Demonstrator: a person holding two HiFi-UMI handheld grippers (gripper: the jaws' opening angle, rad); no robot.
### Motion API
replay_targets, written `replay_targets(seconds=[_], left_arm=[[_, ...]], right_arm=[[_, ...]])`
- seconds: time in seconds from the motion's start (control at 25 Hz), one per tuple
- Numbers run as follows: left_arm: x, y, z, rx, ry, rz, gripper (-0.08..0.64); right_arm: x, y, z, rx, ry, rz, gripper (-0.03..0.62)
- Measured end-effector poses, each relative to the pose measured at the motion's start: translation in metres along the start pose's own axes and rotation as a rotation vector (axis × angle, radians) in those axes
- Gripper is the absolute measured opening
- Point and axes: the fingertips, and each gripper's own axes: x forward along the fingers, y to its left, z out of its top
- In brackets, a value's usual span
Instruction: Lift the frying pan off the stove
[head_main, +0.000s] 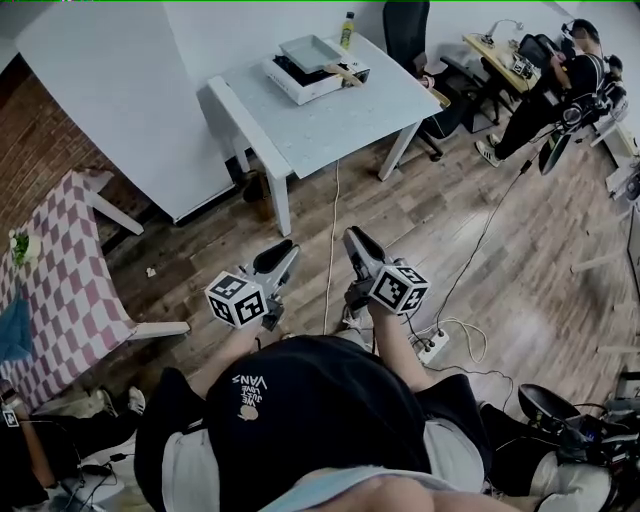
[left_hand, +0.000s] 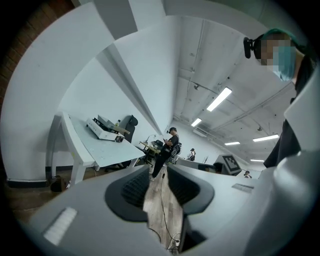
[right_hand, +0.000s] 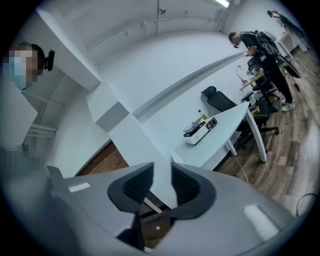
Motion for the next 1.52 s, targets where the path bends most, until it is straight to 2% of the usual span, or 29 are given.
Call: replay_targets(seconds=[0.04,0.08,0.16,0.24,0.56,0.84,1.0,1.24,1.52], left_arm=[[0.006,0.001,0.003,-0.012,-0.015,0.014,0.135],[0.013,0.003,0.006,-0.026,-0.028,0.030,0.217],[0.028,0.004,0.010,-0.048,-0.047,0.053,0.229],[0.044,0.004,0.014,-0.061,-0.060,0.066,0.229],[0.121,-0.009,0.020,-0.082,-0.105,0.126,0.229],[0.184,-0.025,0.010,-0.114,-0.140,0.172,0.232],[0.201,-0.027,0.002,-0.141,-0.126,0.204,0.233],[0.222,-0.010,0.006,-0.155,-0.114,0.232,0.233],[0.267,0.034,0.022,-0.164,-0.085,0.185,0.233]], right_arm=[[0.002,-0.008,0.006,0.032,-0.005,0.000,0.145],[0.004,-0.015,0.012,0.063,-0.007,0.003,0.203],[0.007,-0.028,0.024,0.119,-0.011,0.024,0.227],[0.010,-0.040,0.037,0.151,-0.006,0.050,0.230],[0.023,-0.098,0.088,0.174,0.076,0.118,0.236],[0.019,-0.149,0.125,0.180,0.139,0.165,0.236],[0.022,-0.167,0.141,0.215,0.141,0.186,0.236],[0.036,-0.186,0.147,0.268,0.147,0.199,0.236],[0.079,-0.211,0.159,0.273,0.148,0.171,0.236]])
